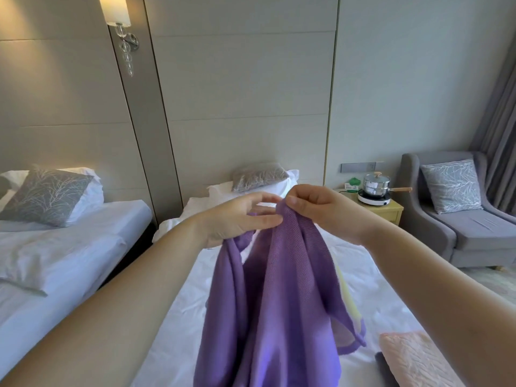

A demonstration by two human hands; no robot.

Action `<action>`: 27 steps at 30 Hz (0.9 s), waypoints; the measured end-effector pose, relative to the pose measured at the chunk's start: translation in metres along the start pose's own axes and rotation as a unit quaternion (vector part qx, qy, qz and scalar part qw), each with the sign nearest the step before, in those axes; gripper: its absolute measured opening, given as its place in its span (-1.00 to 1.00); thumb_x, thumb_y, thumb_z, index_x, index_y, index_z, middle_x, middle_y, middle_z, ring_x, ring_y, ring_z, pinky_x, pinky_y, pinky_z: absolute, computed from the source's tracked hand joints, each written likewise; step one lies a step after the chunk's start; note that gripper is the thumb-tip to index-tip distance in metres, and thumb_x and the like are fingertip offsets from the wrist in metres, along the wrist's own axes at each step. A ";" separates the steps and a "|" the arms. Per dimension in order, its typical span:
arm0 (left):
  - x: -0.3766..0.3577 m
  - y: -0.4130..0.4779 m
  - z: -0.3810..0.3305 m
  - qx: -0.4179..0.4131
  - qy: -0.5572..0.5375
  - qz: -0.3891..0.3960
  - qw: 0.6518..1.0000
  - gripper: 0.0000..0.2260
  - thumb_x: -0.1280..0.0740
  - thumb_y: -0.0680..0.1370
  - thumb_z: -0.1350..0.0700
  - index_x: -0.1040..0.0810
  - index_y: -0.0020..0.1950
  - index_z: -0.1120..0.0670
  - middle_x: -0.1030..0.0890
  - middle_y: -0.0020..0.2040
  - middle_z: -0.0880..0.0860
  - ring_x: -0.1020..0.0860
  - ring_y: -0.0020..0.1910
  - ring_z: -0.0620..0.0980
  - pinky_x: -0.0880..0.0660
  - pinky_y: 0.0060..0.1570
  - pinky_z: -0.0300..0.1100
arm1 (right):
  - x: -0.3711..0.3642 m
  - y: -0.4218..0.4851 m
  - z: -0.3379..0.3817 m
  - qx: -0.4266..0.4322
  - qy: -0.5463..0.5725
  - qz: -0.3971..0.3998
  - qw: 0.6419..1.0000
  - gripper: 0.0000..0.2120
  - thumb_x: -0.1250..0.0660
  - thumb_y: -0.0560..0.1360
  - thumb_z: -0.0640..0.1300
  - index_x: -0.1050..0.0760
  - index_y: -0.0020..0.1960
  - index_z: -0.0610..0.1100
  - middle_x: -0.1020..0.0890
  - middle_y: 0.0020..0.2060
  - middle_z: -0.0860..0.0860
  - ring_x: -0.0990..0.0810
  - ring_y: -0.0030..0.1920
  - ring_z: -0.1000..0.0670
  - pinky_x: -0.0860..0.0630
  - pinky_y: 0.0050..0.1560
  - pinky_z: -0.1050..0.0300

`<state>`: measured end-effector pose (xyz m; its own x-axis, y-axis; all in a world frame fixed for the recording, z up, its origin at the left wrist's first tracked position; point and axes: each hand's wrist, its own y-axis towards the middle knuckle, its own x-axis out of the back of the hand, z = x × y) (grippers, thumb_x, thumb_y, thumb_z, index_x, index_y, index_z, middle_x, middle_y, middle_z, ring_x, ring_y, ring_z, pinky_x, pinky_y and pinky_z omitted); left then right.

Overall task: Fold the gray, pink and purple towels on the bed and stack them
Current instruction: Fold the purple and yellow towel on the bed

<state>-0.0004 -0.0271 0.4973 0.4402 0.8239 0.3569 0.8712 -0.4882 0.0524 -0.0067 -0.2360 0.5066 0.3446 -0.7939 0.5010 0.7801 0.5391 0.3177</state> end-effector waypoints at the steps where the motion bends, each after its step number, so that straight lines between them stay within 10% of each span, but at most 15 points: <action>1: -0.005 0.001 0.000 -0.004 0.002 0.017 1.000 -0.60 -0.42 0.41 -0.05 -0.53 0.22 0.01 -0.66 0.12 -0.05 -0.58 0.13 -0.17 -0.45 0.10 -0.35 | 0.000 0.000 0.001 0.000 0.003 0.009 1.000 -0.77 -0.17 0.62 -0.09 -0.55 -0.13 -0.10 -0.56 -0.27 0.10 -0.48 -0.24 0.15 -0.40 -0.15 0.30; 10: 0.000 0.010 -0.010 -0.053 0.037 -0.115 0.991 -0.97 -0.39 0.52 0.16 -0.62 -0.08 0.09 -0.65 -0.16 0.04 -0.59 -0.16 -0.08 -0.52 -0.07 -0.26 | -0.009 -0.021 -0.040 -0.071 -0.006 0.046 0.996 -0.87 -0.39 0.45 -0.33 -0.55 -0.01 -0.22 -0.58 -0.24 0.05 -0.52 -0.21 0.11 -0.49 -0.10 0.19; 16: 0.023 0.009 -0.023 -0.076 0.060 -0.265 0.959 -0.98 -0.41 0.50 0.15 -0.63 -0.09 0.05 -0.63 -0.17 -0.01 -0.55 -0.11 -0.08 -0.47 0.06 -0.18 | -0.003 -0.031 -0.055 -0.097 -0.208 0.011 0.973 -0.87 -0.44 0.39 -0.18 -0.58 -0.07 -0.11 -0.49 -0.21 0.04 -0.44 -0.21 0.10 -0.37 -0.12 0.31; 20: 0.031 0.006 -0.021 -0.070 0.010 -0.295 0.953 -0.96 -0.41 0.50 0.16 -0.63 -0.07 0.10 -0.65 -0.11 0.12 -0.59 -0.14 0.03 -0.53 0.03 -0.05 | 0.002 -0.029 -0.055 -0.045 -0.253 -0.150 0.955 -0.81 -0.34 0.50 -0.24 -0.63 0.06 -0.08 -0.48 -0.09 0.07 -0.46 -0.19 0.17 -0.32 -0.13 0.41; 27: 0.025 0.003 -0.024 -0.094 0.008 -0.293 0.951 -0.97 -0.41 0.50 0.17 -0.63 -0.09 0.06 -0.64 -0.17 0.05 -0.59 -0.19 -0.02 -0.52 -0.06 -0.17 | -0.021 -0.025 -0.071 -0.110 -0.383 -0.074 0.914 -0.59 -0.30 0.46 0.22 -0.49 0.23 0.05 -0.44 0.23 0.05 -0.46 0.19 -0.07 -0.36 0.19 0.06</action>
<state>0.0083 -0.0145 0.5287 -0.1144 0.9665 0.2296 0.9112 0.0100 0.4119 0.0032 -0.2531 0.4313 -0.1743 -0.3792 0.9087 0.9035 0.3055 0.3008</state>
